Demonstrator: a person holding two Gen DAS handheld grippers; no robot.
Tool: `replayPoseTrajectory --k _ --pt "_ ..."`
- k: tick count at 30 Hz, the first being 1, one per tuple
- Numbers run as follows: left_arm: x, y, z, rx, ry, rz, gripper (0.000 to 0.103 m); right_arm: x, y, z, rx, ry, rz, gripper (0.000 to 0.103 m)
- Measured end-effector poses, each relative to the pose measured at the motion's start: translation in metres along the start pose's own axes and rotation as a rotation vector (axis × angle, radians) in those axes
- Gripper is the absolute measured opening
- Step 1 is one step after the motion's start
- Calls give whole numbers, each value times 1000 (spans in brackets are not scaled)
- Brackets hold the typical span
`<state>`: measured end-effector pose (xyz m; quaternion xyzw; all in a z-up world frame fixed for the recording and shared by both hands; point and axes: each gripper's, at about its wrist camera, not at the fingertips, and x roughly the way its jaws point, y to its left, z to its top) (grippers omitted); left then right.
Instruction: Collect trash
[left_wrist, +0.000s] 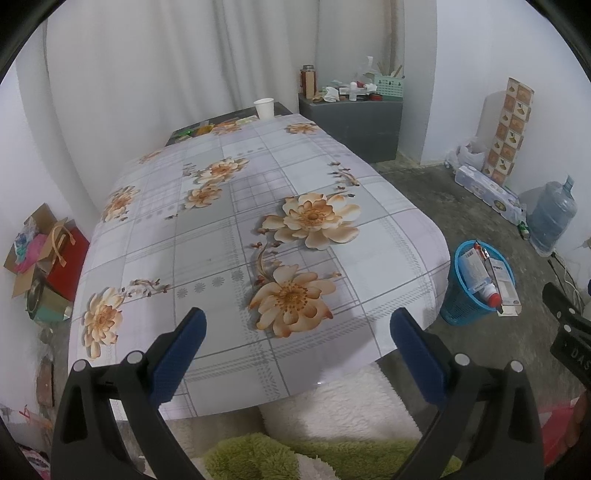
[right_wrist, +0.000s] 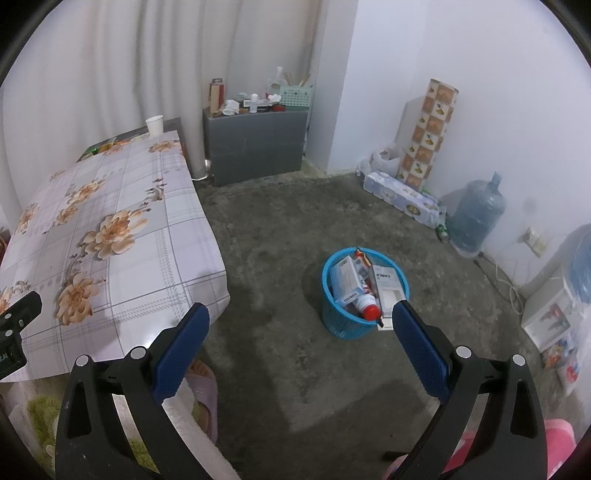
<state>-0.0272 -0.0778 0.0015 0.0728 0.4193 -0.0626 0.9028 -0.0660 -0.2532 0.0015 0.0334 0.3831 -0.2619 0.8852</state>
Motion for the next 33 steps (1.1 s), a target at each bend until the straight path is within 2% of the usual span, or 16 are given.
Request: replayPoseTrajectory --k 33 --pt "-3 3 -2 -15 0 10 98 -1 3 3 -13 -1 2 95"
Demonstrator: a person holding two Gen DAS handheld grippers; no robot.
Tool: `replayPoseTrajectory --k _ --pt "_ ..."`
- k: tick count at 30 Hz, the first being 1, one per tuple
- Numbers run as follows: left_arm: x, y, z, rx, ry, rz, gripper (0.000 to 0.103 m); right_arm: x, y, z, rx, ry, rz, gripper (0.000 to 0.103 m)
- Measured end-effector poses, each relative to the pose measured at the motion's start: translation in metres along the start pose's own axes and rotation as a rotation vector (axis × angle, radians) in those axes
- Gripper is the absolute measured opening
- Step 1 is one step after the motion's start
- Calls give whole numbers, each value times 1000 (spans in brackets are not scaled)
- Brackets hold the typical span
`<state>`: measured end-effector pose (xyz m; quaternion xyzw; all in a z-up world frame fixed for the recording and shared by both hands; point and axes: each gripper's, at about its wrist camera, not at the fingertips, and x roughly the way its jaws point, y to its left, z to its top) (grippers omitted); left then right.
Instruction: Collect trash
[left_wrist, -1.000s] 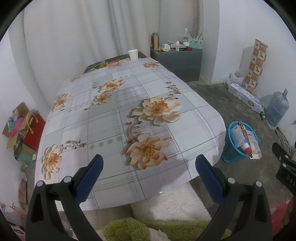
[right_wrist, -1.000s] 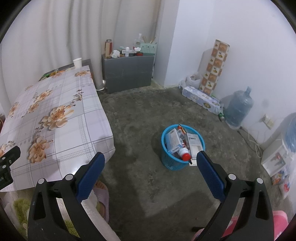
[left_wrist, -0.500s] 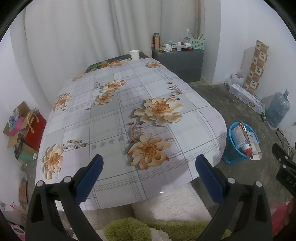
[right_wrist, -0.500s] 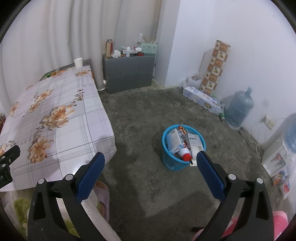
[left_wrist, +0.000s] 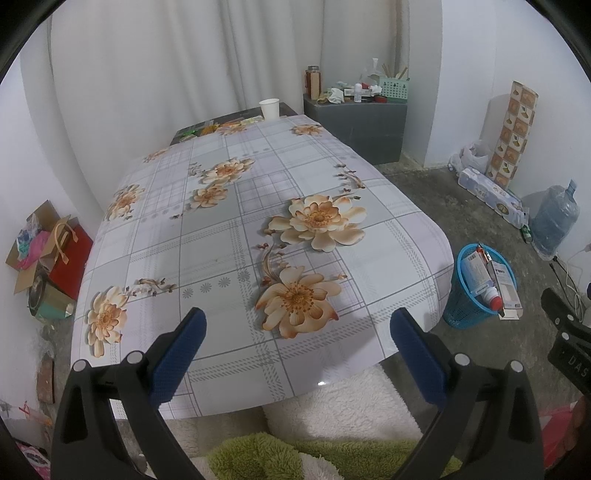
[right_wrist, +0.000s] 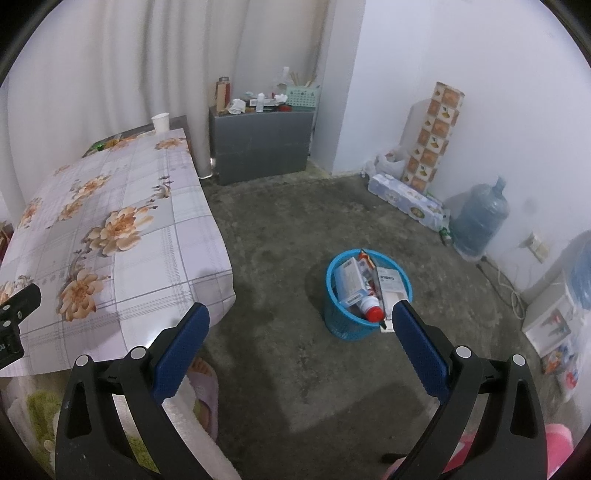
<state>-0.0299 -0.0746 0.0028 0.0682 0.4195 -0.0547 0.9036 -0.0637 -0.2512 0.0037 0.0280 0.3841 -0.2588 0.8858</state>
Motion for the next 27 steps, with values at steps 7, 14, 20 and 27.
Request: replayPoseTrajectory --k 7,14,20,27 --pt "0 0 0 2 1 0 98 0 0 0 1 0 0 95" --pt "0 0 0 3 2 1 98 0 0 0 0 -1 1 95" --pt "0 -1 -1 -3 8 2 98 0 0 0 0 1 2 95" --pt "0 -2 -4 -6 14 0 98 0 0 0 -3 -3 3 95"
